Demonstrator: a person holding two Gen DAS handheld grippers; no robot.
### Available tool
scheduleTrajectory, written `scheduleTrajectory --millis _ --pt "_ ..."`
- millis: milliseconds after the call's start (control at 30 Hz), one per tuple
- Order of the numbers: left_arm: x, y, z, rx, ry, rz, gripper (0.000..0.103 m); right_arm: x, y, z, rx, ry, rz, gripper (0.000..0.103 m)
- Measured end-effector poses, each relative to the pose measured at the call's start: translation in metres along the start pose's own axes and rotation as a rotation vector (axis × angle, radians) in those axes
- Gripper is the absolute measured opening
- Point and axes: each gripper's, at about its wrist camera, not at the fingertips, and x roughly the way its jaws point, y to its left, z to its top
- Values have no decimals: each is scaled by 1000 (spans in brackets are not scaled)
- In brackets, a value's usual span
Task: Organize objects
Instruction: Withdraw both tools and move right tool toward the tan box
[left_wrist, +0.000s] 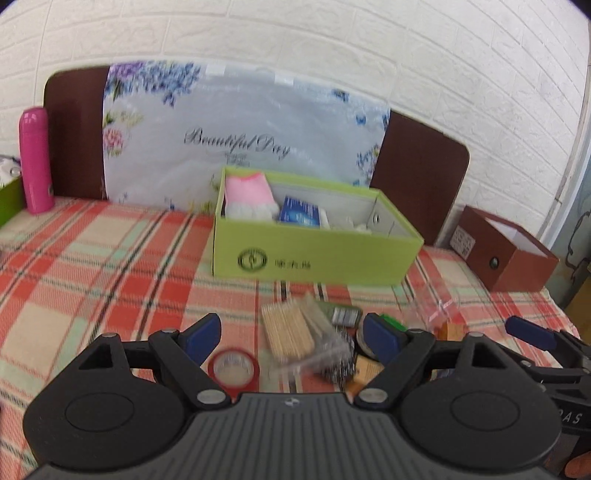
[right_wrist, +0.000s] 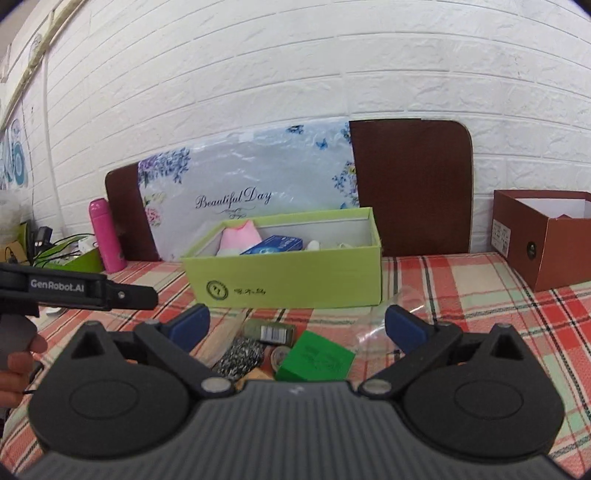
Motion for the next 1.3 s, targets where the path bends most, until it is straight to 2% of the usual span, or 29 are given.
scheduleTrajectory --millis 233,367,500,633,733,767,867,900,1033,1200,1300 --pt "3 13 -32 -22 70 10 87 10 24 -30 -59 95 64 100" --pt "8 23 -41 -31 81 29 87 28 34 -35 -93 142 95 93" --pt "17 33 -42 -62 90 27 87 53 41 -40 -139 223 67 80" --pt "32 34 -36 -41 88 26 86 73 40 -48 -172 276 25 77" --pt "47 36 -30 -17 94 26 78 71 46 -50 -224 293 -25 58" --pt "52 38 -29 -21 100 20 73 67 47 -50 -230 298 -21 51" --pt "67 43 -27 -41 117 19 71 53 47 -50 -189 323 23 32" --pt "72 44 -27 -42 127 20 67 48 48 -51 -179 328 40 29" --pt "76 42 -31 3 130 37 50 37 53 -51 -143 339 119 28" --pt "54 41 -39 -3 178 -14 49 42 56 -50 -142 338 109 28" --pt "35 37 -51 -1 185 -14 50 44 54 -52 -116 341 113 29"
